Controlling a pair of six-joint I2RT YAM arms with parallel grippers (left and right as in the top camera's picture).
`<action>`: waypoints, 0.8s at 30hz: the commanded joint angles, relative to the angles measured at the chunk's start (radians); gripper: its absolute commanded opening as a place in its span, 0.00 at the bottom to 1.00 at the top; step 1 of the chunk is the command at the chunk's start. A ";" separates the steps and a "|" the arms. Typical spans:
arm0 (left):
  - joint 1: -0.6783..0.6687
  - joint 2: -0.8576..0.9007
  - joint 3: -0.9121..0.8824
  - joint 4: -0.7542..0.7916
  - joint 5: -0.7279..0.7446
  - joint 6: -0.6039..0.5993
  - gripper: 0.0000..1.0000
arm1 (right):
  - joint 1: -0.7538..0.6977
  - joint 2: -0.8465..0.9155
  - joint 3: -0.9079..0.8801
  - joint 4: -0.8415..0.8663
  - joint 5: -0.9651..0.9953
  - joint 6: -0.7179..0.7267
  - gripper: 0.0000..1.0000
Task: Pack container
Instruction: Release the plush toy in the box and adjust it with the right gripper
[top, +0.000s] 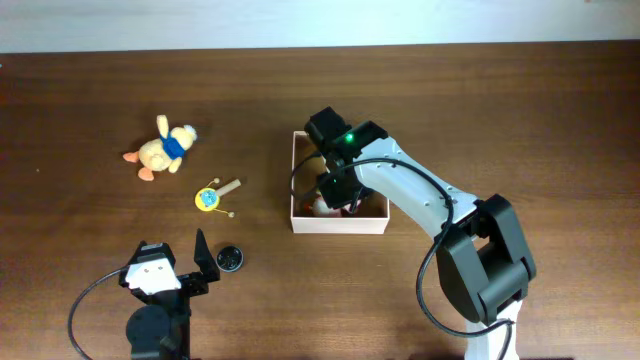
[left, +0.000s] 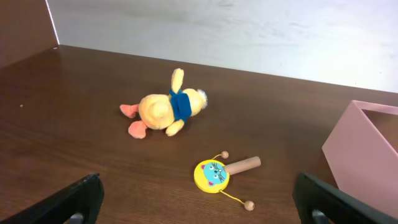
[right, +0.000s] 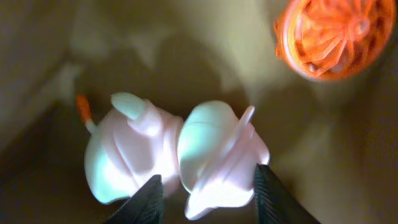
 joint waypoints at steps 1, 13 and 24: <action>0.004 -0.008 -0.006 0.003 0.013 0.016 0.99 | 0.012 0.009 -0.001 0.024 -0.013 -0.011 0.42; 0.004 -0.008 -0.006 0.003 0.013 0.016 0.99 | 0.011 0.009 0.001 0.117 -0.005 -0.042 0.58; 0.004 -0.008 -0.006 0.003 0.013 0.016 0.99 | 0.011 0.042 0.001 0.228 0.041 -0.064 0.61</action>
